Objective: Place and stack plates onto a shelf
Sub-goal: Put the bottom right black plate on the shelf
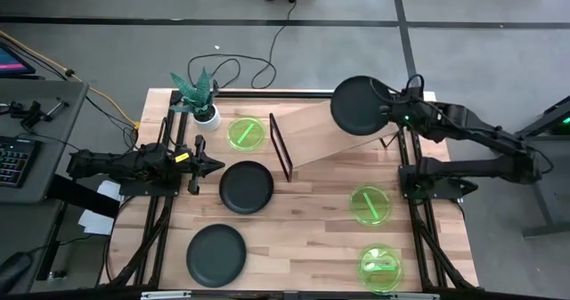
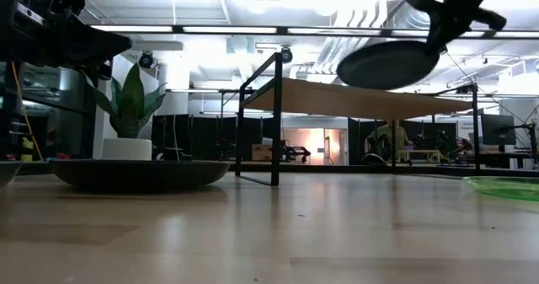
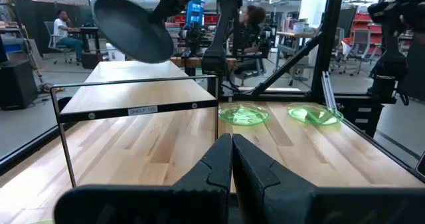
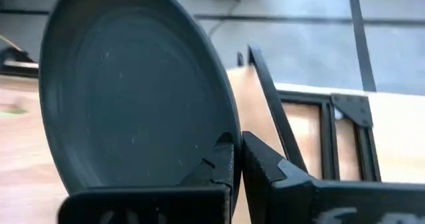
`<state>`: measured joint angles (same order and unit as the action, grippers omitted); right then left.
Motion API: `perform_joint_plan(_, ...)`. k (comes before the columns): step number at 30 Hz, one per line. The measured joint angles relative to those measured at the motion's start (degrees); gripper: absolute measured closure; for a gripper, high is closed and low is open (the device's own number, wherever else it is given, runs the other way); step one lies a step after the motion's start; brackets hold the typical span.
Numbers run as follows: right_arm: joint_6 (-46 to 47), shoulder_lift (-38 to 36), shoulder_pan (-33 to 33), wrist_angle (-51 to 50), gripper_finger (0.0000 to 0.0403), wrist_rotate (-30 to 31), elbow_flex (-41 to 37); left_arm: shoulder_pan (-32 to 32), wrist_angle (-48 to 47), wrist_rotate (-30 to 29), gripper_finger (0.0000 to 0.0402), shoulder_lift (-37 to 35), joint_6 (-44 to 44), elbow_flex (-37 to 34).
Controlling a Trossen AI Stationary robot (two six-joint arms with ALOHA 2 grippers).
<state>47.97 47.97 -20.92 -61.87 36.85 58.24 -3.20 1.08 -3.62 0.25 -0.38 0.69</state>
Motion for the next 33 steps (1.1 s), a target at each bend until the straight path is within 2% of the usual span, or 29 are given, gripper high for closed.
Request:
perform_joint_plan(6,-3.99,0.04,-6.55,6.19,0.0403,-7.72,-6.0,0.0,0.0,-0.02,0.0398,0.0,0.0,-0.01)
perform_joint_plan(9,-5.81,0.09,-9.32,8.54,0.0403,-9.47,-8.08,0.0,0.0,-0.02,0.0398,0.0,0.0,0.0)
perform_joint_plan(15,-6.01,-0.04,-12.52,8.45,0.0403,-8.33,-9.45,-0.01,0.0,-0.01,0.0398,0.0,0.0,-0.01)
perform_joint_plan(33,-7.07,0.07,-12.58,9.87,0.0402,-6.44,-9.45,-0.01,0.0,-0.01,0.0398,0.0,0.0,0.0)
